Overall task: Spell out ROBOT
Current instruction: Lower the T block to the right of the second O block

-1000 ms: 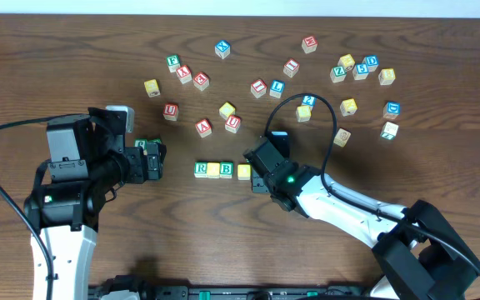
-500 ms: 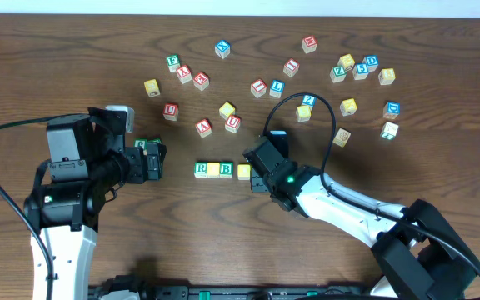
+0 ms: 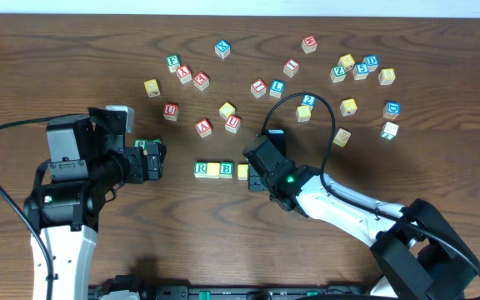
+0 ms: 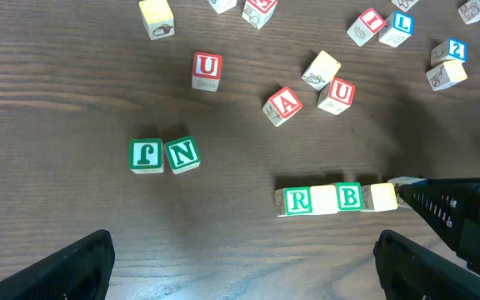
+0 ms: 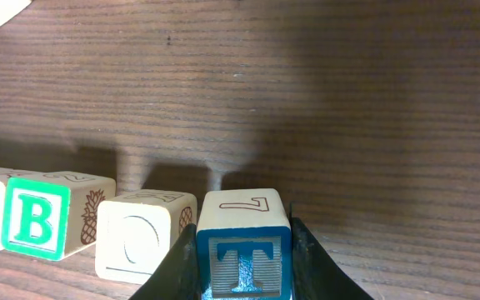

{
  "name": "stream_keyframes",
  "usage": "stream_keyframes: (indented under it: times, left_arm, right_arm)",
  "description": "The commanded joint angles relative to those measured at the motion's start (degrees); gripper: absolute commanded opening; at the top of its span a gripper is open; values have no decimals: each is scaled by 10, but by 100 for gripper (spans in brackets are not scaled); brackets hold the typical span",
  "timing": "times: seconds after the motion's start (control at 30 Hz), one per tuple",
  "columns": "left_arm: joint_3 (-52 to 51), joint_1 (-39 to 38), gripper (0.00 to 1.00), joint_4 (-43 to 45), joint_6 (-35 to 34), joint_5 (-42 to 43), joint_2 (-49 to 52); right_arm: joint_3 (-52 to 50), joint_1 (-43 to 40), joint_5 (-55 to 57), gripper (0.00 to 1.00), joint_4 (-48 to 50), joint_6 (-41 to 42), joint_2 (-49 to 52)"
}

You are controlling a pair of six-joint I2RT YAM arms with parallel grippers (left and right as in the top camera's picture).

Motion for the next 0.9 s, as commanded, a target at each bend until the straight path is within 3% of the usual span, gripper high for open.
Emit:
stream_keyframes:
  times: [0.0, 0.33, 0.63, 0.87]
  left_arm:
    - [2, 2, 97, -2, 7, 1, -1]
    - [2, 2, 97, -2, 7, 1, -1]
    - [2, 2, 98, -2, 7, 1, -1]
    - [2, 2, 97, -2, 7, 1, -1]
  right_arm:
    - [-4, 5, -5, 1, 5, -6, 10]
    - [-3, 5, -6, 1, -12, 7, 10]
    - [65, 3, 18, 1, -145, 44, 10]
    - [85, -2, 37, 1, -183, 60, 12]
